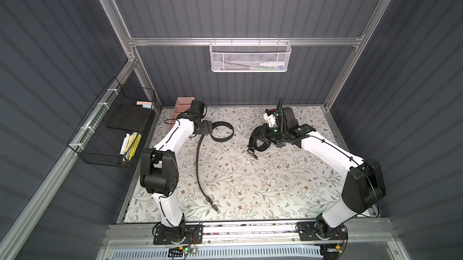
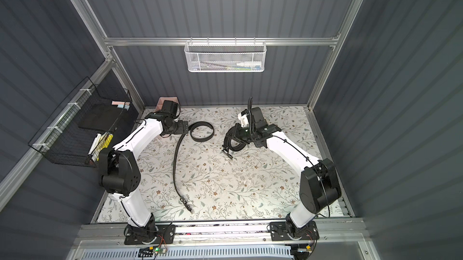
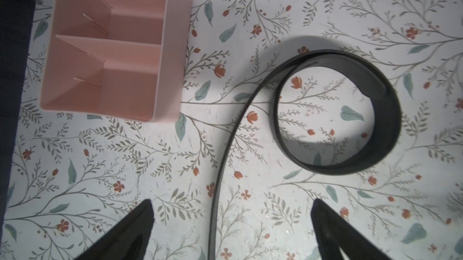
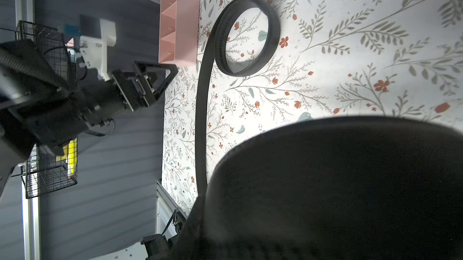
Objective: Place the belts into the storage roll
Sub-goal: Move the container to the center of the board.
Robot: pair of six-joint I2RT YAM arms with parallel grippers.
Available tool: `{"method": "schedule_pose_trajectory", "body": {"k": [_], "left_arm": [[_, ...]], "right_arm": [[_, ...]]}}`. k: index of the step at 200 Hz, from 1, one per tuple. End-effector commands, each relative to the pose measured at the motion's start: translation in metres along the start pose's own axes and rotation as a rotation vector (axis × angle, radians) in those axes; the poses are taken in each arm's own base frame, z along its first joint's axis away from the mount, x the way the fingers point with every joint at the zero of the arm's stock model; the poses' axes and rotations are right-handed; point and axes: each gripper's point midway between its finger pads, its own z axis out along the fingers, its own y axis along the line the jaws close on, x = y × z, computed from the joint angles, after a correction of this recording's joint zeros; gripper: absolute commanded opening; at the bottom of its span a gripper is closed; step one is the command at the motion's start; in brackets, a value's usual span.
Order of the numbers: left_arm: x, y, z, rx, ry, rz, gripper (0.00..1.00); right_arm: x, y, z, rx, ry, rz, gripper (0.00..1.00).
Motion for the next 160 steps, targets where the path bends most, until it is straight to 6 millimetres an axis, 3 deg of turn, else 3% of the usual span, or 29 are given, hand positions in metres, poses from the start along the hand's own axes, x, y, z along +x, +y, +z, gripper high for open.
{"method": "schedule_pose_trajectory", "body": {"k": [1, 44, 99, 134, 160], "left_arm": [[-0.018, 0.009, 0.017, -0.018, -0.006, 0.040, 0.99], [-0.026, 0.018, 0.051, -0.048, 0.042, 0.043, 0.99], [-0.018, 0.026, 0.070, -0.069, 0.079, 0.044, 0.99], [-0.012, 0.026, 0.072, -0.065, 0.087, 0.034, 0.99], [-0.030, 0.024, 0.043, -0.038, 0.010, 0.018, 0.99]], "right_arm": [[-0.010, 0.029, -0.017, -0.067, -0.023, -0.081, 0.00], [-0.016, 0.030, -0.033, -0.056, -0.032, -0.103, 0.00], [-0.023, 0.022, -0.050, -0.046, -0.053, -0.116, 0.00], [-0.024, 0.021, -0.052, -0.042, -0.055, -0.116, 0.00], [-0.021, 0.018, -0.052, -0.033, -0.036, -0.107, 0.00]]}}
